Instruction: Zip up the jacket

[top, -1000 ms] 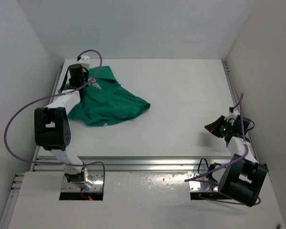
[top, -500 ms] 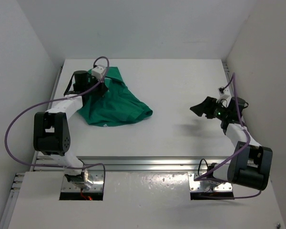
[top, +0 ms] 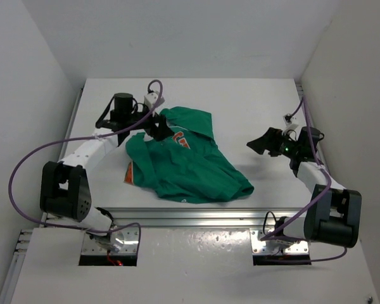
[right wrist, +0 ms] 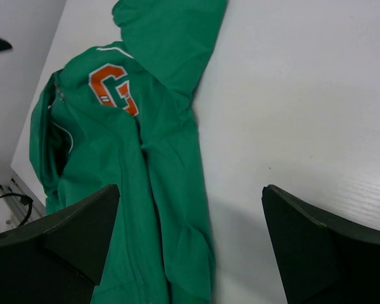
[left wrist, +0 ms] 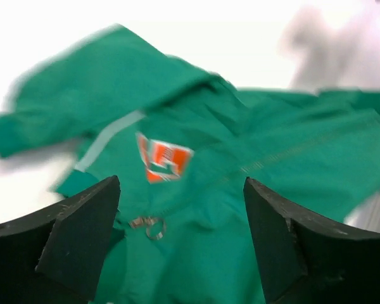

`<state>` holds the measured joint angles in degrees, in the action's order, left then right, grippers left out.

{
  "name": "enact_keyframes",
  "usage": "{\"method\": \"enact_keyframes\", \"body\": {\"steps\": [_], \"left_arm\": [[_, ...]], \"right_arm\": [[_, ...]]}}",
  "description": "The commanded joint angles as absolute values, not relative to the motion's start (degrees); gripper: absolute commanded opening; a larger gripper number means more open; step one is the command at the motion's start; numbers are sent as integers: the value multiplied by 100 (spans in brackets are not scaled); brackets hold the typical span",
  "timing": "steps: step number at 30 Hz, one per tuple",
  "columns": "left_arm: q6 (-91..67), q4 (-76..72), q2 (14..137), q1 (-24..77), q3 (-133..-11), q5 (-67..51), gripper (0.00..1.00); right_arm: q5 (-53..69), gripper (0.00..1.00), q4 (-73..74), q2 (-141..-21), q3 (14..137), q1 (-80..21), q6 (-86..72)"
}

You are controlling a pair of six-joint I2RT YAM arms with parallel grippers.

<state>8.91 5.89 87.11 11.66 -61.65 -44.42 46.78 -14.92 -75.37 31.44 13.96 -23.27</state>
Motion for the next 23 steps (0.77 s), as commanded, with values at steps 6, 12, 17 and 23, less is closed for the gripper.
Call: {"method": "enact_keyframes", "body": {"steps": [6, 12, 17, 23], "left_arm": [[387, 667, 8490, 896, -7602, -2755, 99], [255, 1563, 8683, 783, -7874, -1277, 99], [-26, 2047, 8991, 266, -7928, -1099, 99], [96, 1925, 9105, -237, -7690, -730, 99]], "right_arm": [[4694, 95, -1741, -7620, 3629, 1283, -2066], [4632, 96, -1082, -7567, 3779, 1274, -1644], [4185, 99, -371, -7725, 3964, 1467, -1135], [3561, 99, 612, -7945, 4359, 1818, -196]]}}
